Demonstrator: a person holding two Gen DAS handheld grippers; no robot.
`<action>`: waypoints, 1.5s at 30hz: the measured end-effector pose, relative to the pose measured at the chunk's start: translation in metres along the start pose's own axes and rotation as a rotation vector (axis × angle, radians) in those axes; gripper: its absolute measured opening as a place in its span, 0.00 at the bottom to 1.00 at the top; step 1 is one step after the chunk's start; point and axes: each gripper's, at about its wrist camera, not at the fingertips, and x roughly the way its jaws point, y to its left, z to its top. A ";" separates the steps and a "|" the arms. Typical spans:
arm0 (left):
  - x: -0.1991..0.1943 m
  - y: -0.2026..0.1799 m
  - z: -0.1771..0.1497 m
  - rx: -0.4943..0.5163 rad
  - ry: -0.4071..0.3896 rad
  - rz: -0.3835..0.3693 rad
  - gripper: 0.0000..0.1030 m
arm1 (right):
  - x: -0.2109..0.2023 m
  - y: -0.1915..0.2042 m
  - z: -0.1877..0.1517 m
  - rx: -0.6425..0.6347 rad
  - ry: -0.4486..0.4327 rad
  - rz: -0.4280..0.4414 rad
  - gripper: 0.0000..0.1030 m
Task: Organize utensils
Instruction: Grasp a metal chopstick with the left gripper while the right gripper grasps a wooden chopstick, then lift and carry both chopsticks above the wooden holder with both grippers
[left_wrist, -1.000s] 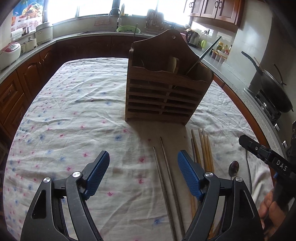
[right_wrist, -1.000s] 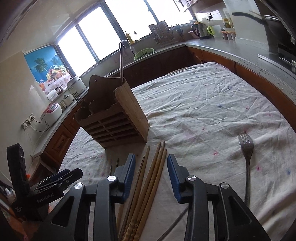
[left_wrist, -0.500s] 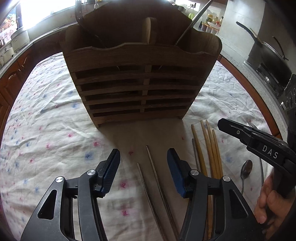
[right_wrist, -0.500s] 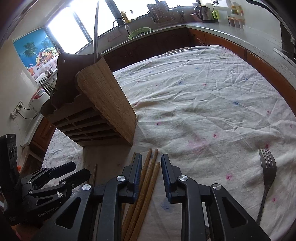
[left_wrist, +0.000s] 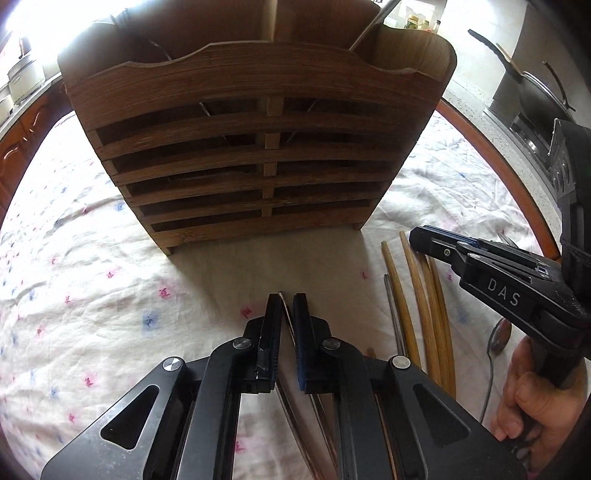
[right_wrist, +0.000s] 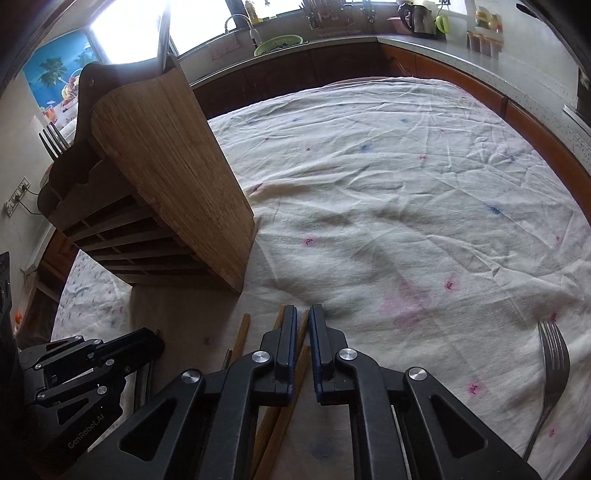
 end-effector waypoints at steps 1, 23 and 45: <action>-0.001 0.000 0.000 -0.006 -0.002 -0.006 0.05 | -0.001 -0.001 0.000 0.008 -0.001 0.012 0.06; -0.158 0.035 -0.037 -0.108 -0.294 -0.127 0.03 | -0.139 0.021 -0.011 0.023 -0.254 0.192 0.04; -0.243 0.048 -0.079 -0.156 -0.469 -0.132 0.03 | -0.222 0.042 -0.037 -0.038 -0.405 0.242 0.03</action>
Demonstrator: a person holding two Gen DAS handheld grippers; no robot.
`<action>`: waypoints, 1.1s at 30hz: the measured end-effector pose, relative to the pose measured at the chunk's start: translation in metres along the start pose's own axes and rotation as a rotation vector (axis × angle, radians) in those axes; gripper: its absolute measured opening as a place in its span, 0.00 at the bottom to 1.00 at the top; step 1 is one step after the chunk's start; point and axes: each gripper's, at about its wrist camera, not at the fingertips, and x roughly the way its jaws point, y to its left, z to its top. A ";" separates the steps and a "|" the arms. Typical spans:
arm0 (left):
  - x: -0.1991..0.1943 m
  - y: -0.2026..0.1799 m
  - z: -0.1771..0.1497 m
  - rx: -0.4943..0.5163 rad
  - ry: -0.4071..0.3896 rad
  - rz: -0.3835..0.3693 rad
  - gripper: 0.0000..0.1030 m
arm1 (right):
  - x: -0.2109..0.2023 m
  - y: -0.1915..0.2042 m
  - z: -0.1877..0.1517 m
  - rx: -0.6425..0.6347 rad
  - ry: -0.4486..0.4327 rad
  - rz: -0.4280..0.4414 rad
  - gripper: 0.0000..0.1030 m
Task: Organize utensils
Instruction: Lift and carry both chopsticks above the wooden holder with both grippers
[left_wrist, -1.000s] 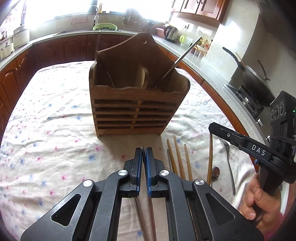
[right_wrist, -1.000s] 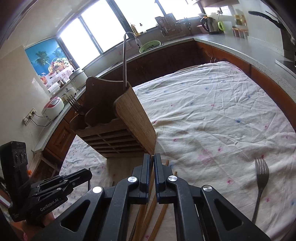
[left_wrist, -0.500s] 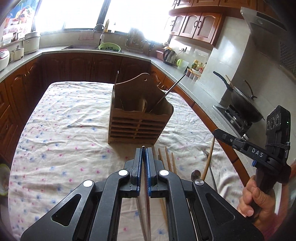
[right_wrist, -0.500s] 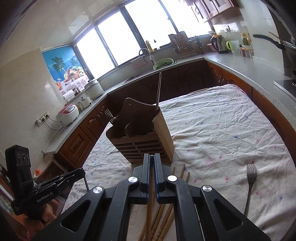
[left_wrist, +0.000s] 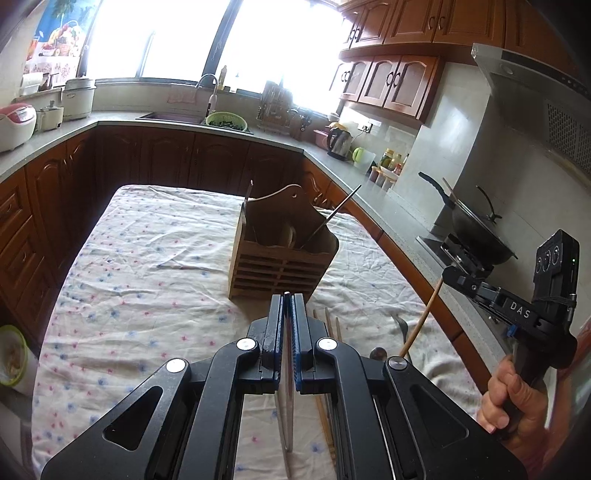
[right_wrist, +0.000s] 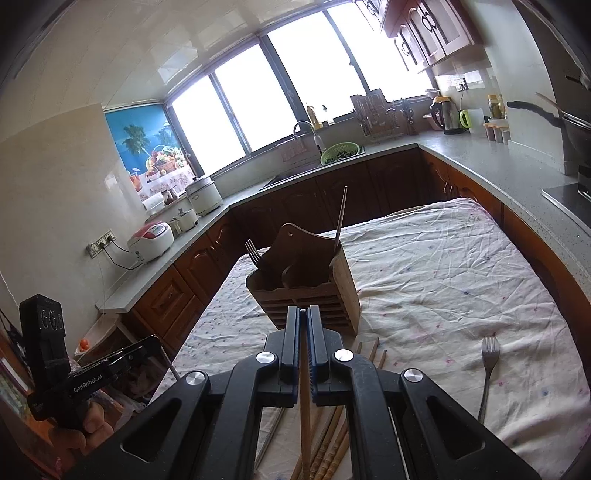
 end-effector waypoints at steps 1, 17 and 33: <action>-0.003 0.000 0.001 0.000 -0.009 0.001 0.03 | -0.003 0.001 0.001 -0.003 -0.008 0.001 0.03; -0.016 0.003 0.028 -0.025 -0.106 -0.004 0.03 | -0.010 0.007 0.018 -0.021 -0.080 0.009 0.03; -0.007 0.011 0.106 -0.059 -0.270 0.025 0.03 | 0.000 0.010 0.080 -0.024 -0.219 0.013 0.03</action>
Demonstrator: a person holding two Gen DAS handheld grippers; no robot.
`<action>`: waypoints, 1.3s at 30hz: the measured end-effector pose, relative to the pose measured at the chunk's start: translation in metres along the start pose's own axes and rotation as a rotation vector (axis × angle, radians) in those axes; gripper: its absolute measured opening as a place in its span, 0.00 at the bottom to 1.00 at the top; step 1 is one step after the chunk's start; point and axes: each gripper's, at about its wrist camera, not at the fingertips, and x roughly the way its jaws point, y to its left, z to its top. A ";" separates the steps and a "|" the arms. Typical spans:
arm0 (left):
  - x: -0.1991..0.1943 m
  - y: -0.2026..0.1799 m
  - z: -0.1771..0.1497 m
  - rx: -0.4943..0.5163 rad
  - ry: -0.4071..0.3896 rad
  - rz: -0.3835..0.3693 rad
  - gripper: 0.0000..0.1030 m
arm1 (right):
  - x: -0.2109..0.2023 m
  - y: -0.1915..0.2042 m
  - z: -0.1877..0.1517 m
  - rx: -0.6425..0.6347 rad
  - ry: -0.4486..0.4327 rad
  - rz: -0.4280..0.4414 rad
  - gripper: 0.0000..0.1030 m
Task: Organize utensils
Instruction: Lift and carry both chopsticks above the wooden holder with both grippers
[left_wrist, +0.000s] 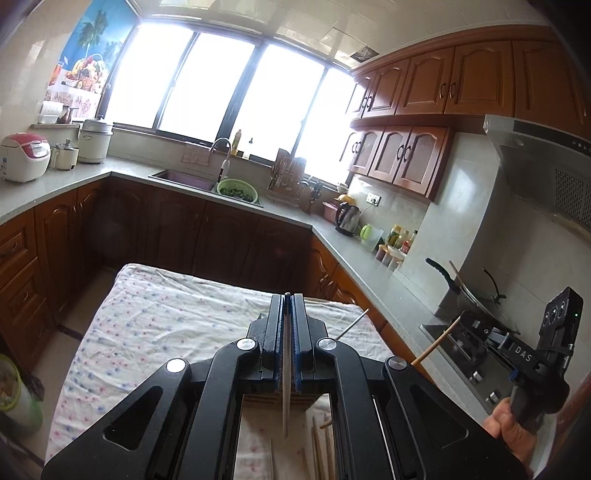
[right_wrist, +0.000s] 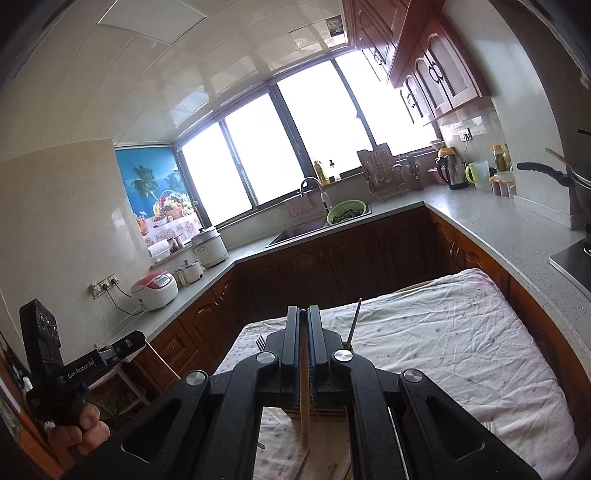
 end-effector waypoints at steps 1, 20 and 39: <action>0.003 0.000 0.006 -0.003 -0.013 0.002 0.03 | 0.002 -0.001 0.006 0.000 -0.015 -0.002 0.03; 0.103 0.026 0.002 -0.056 -0.072 0.102 0.03 | 0.080 -0.028 0.014 0.015 -0.052 -0.084 0.03; 0.148 0.037 -0.041 -0.066 0.034 0.120 0.03 | 0.120 -0.049 -0.024 0.069 0.052 -0.110 0.03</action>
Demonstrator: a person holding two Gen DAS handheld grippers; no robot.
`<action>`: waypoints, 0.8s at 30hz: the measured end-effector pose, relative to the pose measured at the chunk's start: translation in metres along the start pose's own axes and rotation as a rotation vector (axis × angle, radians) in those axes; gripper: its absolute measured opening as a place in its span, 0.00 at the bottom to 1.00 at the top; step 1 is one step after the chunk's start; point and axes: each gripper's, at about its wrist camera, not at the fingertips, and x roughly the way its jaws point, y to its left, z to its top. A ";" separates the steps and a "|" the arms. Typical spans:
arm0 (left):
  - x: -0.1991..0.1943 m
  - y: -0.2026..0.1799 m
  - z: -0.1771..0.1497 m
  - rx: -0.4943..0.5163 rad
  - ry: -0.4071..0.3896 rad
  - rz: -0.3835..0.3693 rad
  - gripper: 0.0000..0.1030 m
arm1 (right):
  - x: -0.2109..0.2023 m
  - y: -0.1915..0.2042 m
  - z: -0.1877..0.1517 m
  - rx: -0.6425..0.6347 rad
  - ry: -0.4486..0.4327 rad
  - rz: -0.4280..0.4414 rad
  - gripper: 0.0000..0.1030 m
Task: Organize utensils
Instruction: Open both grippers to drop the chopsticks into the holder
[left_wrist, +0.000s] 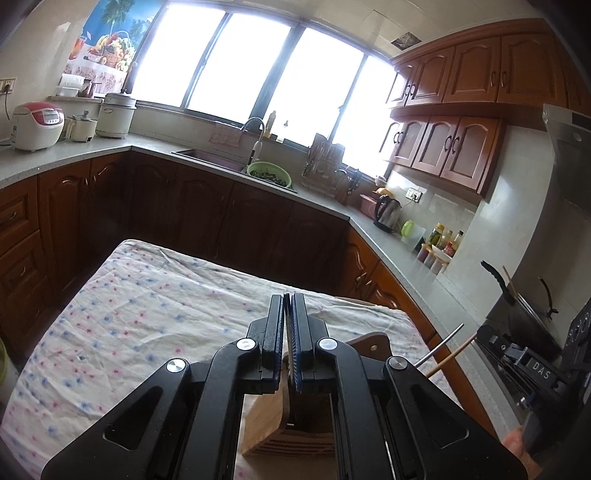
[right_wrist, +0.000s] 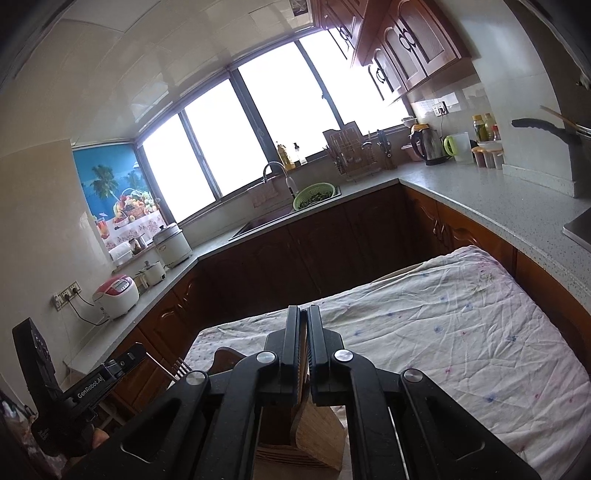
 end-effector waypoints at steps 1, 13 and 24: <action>0.000 0.000 0.000 0.001 0.001 0.000 0.03 | 0.000 0.000 0.000 0.000 0.002 0.000 0.03; 0.000 0.003 0.003 0.007 0.027 0.001 0.04 | 0.003 -0.001 0.001 -0.004 0.017 -0.001 0.06; -0.029 0.010 0.001 -0.019 0.010 0.008 0.72 | -0.013 -0.010 -0.003 0.050 -0.005 0.019 0.76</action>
